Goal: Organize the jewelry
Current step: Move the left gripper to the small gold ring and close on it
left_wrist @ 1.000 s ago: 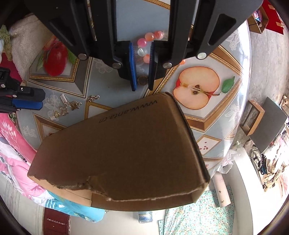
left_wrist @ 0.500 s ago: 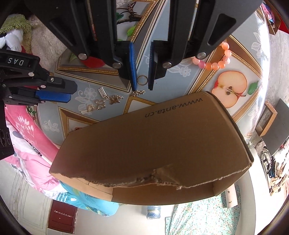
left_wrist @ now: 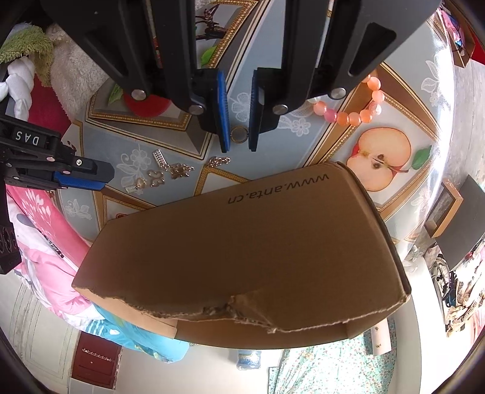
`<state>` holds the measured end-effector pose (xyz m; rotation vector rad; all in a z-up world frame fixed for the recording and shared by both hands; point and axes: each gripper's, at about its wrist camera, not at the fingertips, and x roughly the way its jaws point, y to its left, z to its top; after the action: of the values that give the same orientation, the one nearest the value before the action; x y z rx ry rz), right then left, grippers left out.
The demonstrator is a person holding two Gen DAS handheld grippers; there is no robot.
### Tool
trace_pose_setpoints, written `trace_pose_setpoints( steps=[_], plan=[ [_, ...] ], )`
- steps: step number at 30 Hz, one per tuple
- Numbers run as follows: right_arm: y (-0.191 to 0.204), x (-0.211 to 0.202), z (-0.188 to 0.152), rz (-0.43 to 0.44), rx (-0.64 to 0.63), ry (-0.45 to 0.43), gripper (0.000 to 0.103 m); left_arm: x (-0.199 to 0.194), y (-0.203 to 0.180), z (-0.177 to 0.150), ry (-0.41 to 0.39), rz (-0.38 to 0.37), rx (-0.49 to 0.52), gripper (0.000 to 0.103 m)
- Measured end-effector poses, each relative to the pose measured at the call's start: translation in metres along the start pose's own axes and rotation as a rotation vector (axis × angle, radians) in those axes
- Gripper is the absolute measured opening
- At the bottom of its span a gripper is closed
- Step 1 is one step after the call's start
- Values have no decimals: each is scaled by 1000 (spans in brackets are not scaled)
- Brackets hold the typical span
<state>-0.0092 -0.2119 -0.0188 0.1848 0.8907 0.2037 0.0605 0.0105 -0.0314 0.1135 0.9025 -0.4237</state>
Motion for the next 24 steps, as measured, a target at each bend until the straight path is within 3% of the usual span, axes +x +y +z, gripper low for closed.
trace_pose_setpoints(
  steps=[5,13,24],
  plan=[
    [16,12,4,43,-40,22,22,3,1,1,3,-3,-9,12],
    [29,23,9,-27,-147,8,13,3,2,2,3,-9,-12,12],
    [43,42,24,-53,-228,21,12,3,4,2,2,-11,-12,12]
  ],
)
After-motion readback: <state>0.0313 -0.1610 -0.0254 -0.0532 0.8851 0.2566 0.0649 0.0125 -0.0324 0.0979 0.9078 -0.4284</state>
